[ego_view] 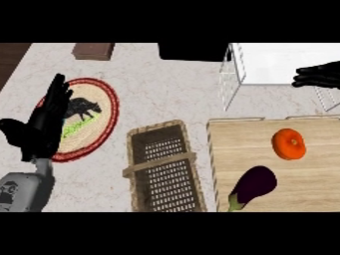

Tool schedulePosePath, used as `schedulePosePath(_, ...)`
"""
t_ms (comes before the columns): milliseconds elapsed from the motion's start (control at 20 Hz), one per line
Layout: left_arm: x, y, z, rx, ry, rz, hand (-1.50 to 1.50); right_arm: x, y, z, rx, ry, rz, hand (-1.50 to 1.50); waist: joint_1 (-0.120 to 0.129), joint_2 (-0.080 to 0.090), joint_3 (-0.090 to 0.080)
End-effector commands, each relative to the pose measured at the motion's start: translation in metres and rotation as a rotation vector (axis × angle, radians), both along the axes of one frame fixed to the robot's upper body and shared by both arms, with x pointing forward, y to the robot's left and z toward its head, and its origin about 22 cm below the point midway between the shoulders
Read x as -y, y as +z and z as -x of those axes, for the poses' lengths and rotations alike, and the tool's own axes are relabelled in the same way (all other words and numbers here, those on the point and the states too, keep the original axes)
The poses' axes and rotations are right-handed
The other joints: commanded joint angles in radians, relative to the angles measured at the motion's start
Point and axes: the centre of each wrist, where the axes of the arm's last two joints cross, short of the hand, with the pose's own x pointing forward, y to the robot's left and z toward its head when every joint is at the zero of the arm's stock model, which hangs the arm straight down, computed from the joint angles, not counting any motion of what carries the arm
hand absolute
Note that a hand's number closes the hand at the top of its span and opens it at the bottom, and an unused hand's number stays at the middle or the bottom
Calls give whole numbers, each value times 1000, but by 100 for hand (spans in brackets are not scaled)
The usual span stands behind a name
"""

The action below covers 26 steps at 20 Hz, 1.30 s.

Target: Pick the squash from the tray and place it in the tiered shelf

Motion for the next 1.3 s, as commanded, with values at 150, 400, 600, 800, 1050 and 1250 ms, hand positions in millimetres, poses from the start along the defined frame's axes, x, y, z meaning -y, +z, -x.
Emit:
schedulePosePath(150,-3,6,5,-15,15,-2,0,-18,106,20,298,219,376,-150,-22,-7,1)
schedulePosePath(400,-4,14,13,-11,21,7,0,-66,114,47,501,194,594,-150,-20,-7,3)
schedulePosePath(600,-7,3,19,-4,29,3,0,-69,93,62,554,163,685,-150,-39,0,2)
schedulePosePath(800,-3,12,12,-9,50,-5,0,-79,75,62,610,157,747,-150,-39,0,0)
schedulePosePath(1050,-5,15,21,-2,39,1,0,-80,54,72,766,108,893,-150,-38,0,0)
schedulePosePath(1250,-9,7,31,-16,29,11,0,-68,17,62,784,114,1015,-150,-39,-2,-2)
